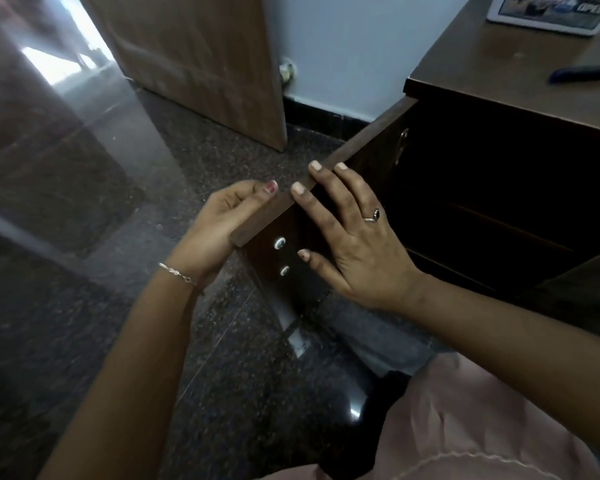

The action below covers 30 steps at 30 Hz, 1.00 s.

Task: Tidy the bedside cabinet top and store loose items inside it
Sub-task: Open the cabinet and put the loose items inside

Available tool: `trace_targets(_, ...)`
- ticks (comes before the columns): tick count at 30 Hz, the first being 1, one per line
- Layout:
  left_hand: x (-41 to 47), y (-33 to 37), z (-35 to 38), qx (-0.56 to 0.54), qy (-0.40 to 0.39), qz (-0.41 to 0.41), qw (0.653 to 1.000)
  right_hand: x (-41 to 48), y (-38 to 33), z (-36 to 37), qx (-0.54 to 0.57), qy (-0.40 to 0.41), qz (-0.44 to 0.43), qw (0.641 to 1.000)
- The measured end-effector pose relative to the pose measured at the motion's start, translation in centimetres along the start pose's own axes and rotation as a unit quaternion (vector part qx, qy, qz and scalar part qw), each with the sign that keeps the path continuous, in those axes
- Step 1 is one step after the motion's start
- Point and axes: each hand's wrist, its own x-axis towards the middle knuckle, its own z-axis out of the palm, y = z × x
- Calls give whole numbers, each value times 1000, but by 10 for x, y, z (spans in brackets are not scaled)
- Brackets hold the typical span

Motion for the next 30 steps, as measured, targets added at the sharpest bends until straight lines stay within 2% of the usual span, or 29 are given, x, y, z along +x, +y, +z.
trace_targets(3,-3,34,2,13,-34,-19,999,0,2,-4,-19,-9,-7,1000)
trace_targets(6,-3,56,12,96,-66,-20,993,-5,9,-14,-48,-42,-21,998)
trace_targets(9,-2,73,35,238,-34,51,969,-16,23,-27,-65,-65,-14,996)
trace_targets(11,-2,82,61,292,7,118,949,-28,34,-36,-73,-67,10,995)
trace_targets(13,0,89,91,273,23,170,947,-42,45,-48,-85,-51,54,994)
trace_targets(16,13,86,135,141,-48,151,977,-67,62,-69,-79,1,179,981)
trace_targets(19,30,74,185,53,-121,86,988,-100,78,-92,-109,75,312,941)
trace_targets(21,41,60,222,51,-153,66,985,-123,84,-107,-139,133,414,890)
trace_targets(24,60,38,282,109,-196,70,972,-150,94,-128,-138,223,544,797)
trace_targets(27,63,30,331,132,-250,57,957,-170,109,-143,-97,298,606,731)
trace_targets(30,68,26,360,170,-282,60,942,-182,122,-152,-37,330,604,725)
